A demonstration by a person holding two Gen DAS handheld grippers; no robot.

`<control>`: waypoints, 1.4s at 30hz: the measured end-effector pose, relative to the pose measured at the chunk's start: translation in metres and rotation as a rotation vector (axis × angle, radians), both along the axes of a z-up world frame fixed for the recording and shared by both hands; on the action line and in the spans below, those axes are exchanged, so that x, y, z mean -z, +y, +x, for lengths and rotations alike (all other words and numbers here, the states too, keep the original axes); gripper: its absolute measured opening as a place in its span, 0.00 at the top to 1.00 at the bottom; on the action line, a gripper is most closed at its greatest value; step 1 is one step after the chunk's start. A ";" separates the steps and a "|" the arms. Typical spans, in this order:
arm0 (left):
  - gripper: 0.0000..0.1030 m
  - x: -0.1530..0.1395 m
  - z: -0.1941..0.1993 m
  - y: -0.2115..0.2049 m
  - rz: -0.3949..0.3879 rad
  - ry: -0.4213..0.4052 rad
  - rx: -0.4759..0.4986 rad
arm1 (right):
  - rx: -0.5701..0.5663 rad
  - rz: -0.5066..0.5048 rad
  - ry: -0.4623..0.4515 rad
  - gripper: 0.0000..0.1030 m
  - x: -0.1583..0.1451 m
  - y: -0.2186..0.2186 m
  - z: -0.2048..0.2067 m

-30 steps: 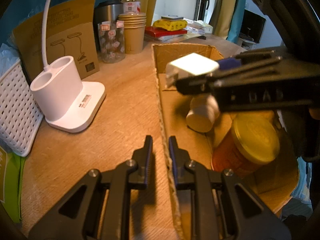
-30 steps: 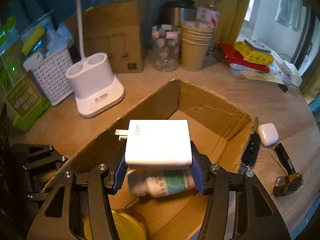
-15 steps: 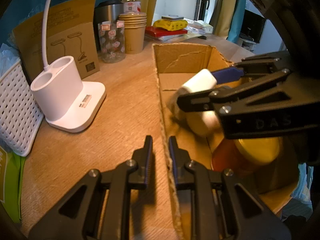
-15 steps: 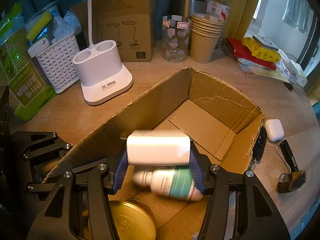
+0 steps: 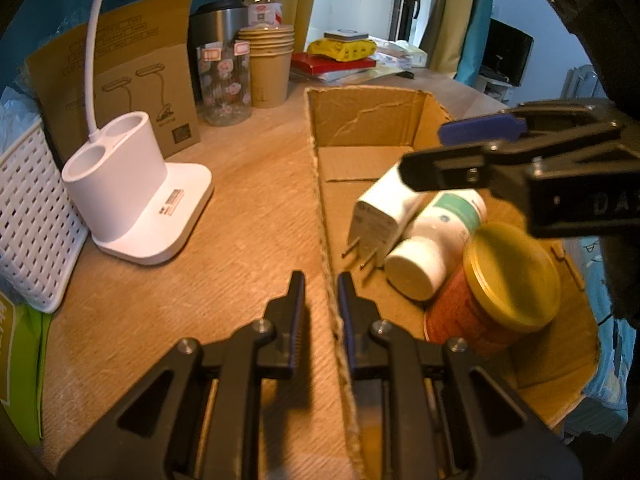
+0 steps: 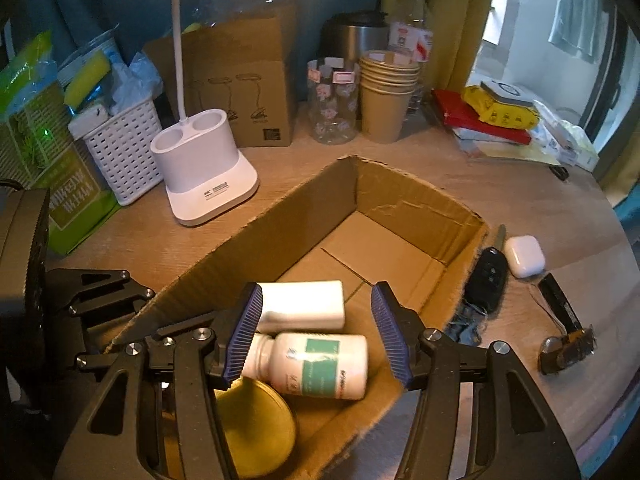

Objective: Organize rigid objects
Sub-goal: 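Open the right gripper and withdraw it from the box, then move the right gripper to the brown leather-strap watch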

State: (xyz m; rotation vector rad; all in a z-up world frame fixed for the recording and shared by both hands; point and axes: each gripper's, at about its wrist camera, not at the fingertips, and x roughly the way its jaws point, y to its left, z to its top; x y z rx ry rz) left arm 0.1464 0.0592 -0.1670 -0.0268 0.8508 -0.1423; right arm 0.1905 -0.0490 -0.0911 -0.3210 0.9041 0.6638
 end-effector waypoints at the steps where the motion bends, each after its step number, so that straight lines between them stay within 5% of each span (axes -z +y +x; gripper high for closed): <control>1: 0.83 0.000 0.000 0.000 0.001 0.000 0.000 | 0.004 0.001 -0.001 0.42 0.000 -0.003 0.000; 22: 0.82 0.000 0.000 0.002 0.002 -0.002 -0.002 | 0.170 0.047 -0.041 0.42 -0.022 -0.074 0.000; 42: 0.82 0.001 0.003 0.005 -0.002 0.010 -0.003 | 0.348 -0.037 -0.004 0.42 0.013 -0.143 0.014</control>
